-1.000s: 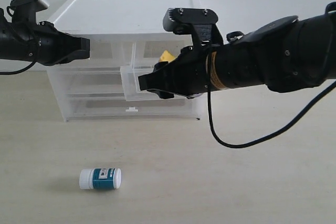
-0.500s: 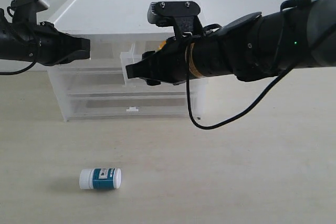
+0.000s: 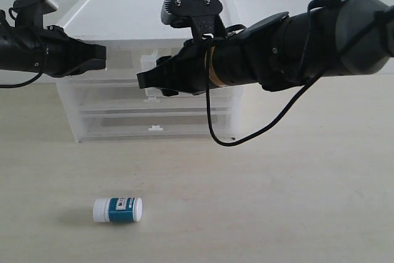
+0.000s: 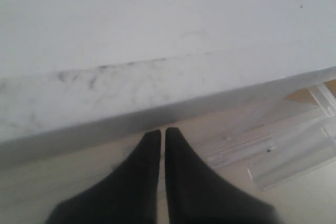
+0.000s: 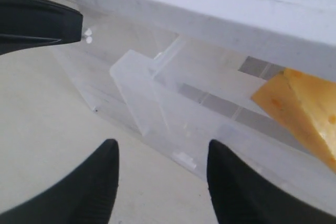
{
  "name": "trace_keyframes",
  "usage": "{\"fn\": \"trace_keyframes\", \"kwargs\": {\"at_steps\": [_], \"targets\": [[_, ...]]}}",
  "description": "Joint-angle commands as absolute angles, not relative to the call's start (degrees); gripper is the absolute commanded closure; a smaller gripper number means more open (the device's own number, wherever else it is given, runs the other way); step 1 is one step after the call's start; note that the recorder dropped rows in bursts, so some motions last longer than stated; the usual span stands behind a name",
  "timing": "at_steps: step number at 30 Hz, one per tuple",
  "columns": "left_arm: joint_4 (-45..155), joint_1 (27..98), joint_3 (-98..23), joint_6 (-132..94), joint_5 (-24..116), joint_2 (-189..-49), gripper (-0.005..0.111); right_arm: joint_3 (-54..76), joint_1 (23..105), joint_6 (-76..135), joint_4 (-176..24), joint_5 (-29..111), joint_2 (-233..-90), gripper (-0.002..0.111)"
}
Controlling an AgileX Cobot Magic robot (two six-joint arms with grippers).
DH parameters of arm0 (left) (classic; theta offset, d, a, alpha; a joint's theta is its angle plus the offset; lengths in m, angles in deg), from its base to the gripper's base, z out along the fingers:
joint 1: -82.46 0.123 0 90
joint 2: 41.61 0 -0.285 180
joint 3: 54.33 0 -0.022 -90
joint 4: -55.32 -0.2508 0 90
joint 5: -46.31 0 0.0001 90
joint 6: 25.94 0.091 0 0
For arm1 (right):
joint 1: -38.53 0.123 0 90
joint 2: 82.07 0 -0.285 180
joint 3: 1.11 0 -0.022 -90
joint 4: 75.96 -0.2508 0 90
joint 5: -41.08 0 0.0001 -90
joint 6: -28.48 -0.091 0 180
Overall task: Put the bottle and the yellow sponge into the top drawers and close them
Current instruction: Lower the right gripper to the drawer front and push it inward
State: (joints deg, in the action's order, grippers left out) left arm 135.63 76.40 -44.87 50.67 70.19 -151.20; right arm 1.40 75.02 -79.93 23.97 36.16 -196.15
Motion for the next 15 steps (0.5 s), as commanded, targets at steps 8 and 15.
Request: {"fn": "trace_keyframes", "kwargs": {"at_steps": [8, 15], "targets": [[136.3, 76.6, -45.4, 50.3, 67.1, -152.1, 0.103, 1.6, 73.5, -80.9, 24.0, 33.9, -193.7, 0.06], [136.3, 76.6, -45.4, 50.3, 67.1, -152.1, 0.103, 9.0, 72.8, -80.0, 24.0, 37.0, -187.9, 0.06]]}}
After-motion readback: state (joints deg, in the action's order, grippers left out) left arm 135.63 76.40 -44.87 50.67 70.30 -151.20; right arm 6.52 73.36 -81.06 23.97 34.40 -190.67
